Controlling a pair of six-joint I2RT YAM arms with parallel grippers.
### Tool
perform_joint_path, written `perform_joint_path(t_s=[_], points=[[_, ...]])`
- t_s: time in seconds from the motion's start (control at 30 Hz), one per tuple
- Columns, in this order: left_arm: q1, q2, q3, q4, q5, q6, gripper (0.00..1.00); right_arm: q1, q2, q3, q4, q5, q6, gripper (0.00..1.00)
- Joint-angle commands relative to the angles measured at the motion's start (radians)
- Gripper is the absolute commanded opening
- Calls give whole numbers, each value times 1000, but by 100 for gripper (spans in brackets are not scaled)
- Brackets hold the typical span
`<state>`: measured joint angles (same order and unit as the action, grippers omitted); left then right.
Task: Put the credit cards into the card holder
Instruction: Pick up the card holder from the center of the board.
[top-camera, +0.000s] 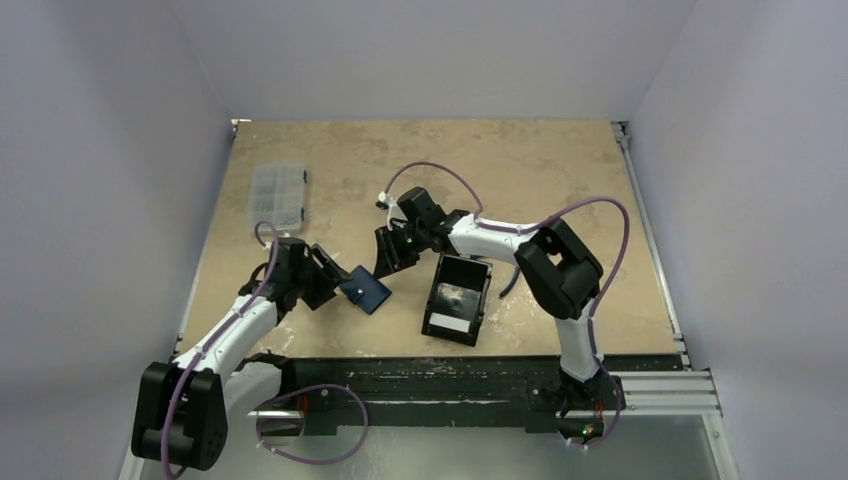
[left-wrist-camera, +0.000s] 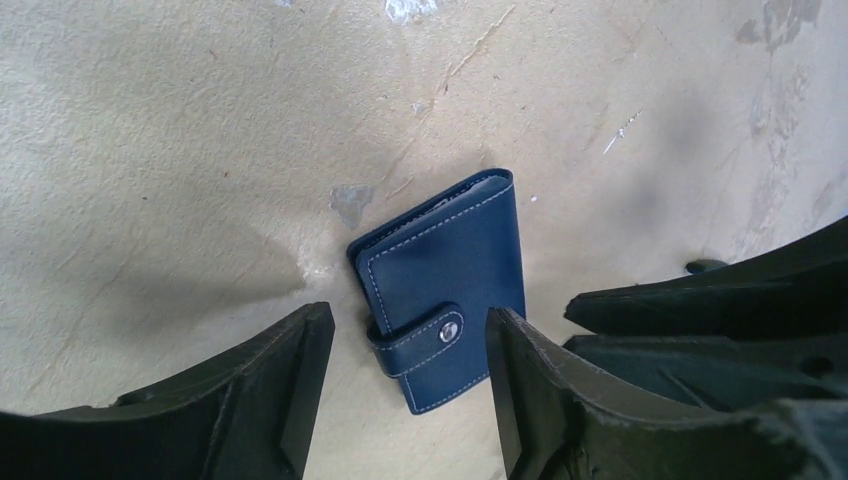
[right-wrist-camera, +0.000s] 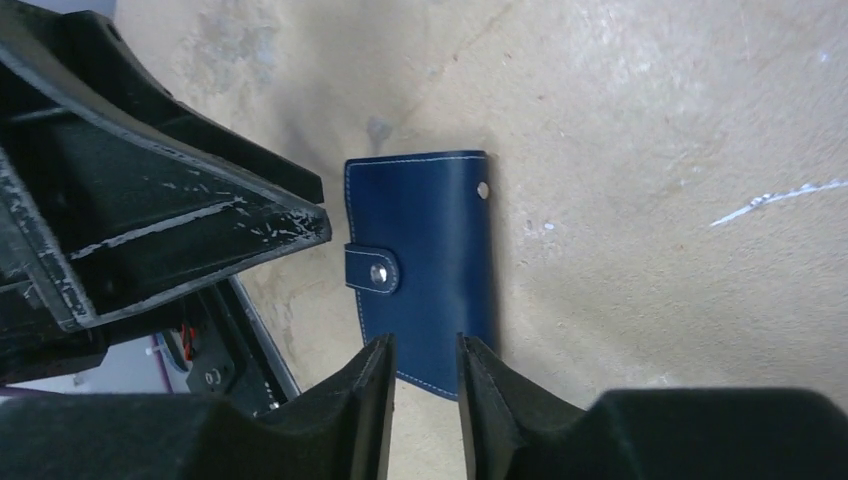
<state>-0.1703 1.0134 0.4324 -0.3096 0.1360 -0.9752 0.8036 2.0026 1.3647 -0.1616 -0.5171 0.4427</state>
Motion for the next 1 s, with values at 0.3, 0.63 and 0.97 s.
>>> perform_joint_path(t_s=[0.3, 0.63, 0.97], points=[[6, 57, -117, 246, 44, -75, 56, 9, 79, -20, 101, -19, 60, 20], [7, 68, -146, 419, 67, 9, 0, 8, 39, -48, 108, -14, 53, 24], [49, -137, -138, 528, 214, 4, 0, 3, -117, -57, 30, 7, -3, 61]])
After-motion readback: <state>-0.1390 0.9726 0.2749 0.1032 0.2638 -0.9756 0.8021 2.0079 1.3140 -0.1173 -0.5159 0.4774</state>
